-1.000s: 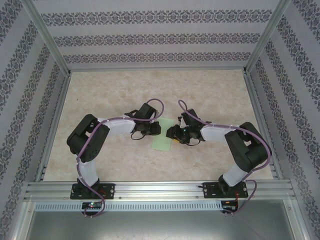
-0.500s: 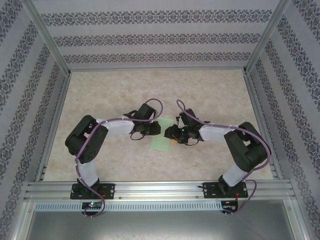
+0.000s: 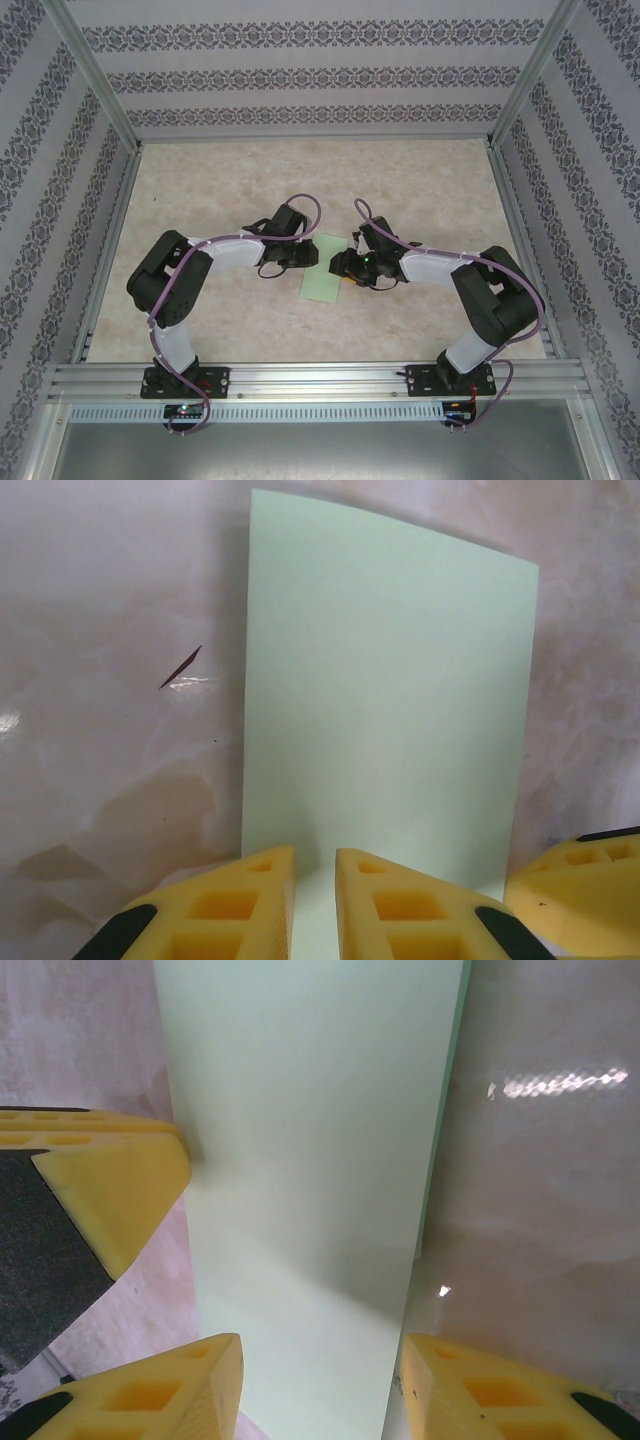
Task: Fold a paper plane with a square sheet of paper (pick it up from the middle)
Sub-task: Third fold the triangle at the center of the table.
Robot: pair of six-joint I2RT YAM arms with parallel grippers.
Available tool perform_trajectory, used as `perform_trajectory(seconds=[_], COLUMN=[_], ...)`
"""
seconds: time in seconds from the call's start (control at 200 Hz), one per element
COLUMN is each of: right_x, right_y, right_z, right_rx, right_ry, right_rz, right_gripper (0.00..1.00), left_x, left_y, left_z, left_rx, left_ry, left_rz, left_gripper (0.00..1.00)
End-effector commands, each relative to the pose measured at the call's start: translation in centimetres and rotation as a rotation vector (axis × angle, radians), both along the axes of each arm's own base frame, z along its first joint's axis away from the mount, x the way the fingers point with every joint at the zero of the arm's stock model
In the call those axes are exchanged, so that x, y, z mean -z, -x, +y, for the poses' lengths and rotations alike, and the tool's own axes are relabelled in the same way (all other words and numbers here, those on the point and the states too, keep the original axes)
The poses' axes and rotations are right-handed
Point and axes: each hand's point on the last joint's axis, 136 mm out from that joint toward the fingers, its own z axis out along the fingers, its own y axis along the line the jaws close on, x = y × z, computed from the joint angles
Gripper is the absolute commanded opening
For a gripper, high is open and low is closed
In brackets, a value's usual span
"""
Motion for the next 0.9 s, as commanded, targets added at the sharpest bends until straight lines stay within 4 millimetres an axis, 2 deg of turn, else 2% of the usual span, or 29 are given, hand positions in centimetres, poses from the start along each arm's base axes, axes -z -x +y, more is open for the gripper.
perform_trajectory(seconds=[0.0, 0.345, 0.669, 0.894], right_x=[-0.1, 0.3, 0.4, -0.1], right_y=[-0.1, 0.0, 0.1, 1.1], right_z=[0.5, 0.0, 0.3, 0.7], right_rx=[-0.006, 0.001, 0.000, -0.011], right_ry=[0.000, 0.027, 0.027, -0.005], right_rz=[-0.009, -0.007, 0.002, 0.019], right_gripper=[0.46, 0.46, 0.46, 0.46], left_x=[-0.2, 1.3, 1.0, 0.5], left_y=[-0.6, -0.4, -0.6, -0.7], left_z=[-0.1, 0.3, 0.4, 0.4], left_rx=[-0.020, -0.024, -0.030, -0.028], left_ry=[0.030, -0.003, -0.002, 0.000], left_rz=[-0.010, 0.024, 0.016, 0.014], left_gripper=[0.19, 0.18, 0.18, 0.18])
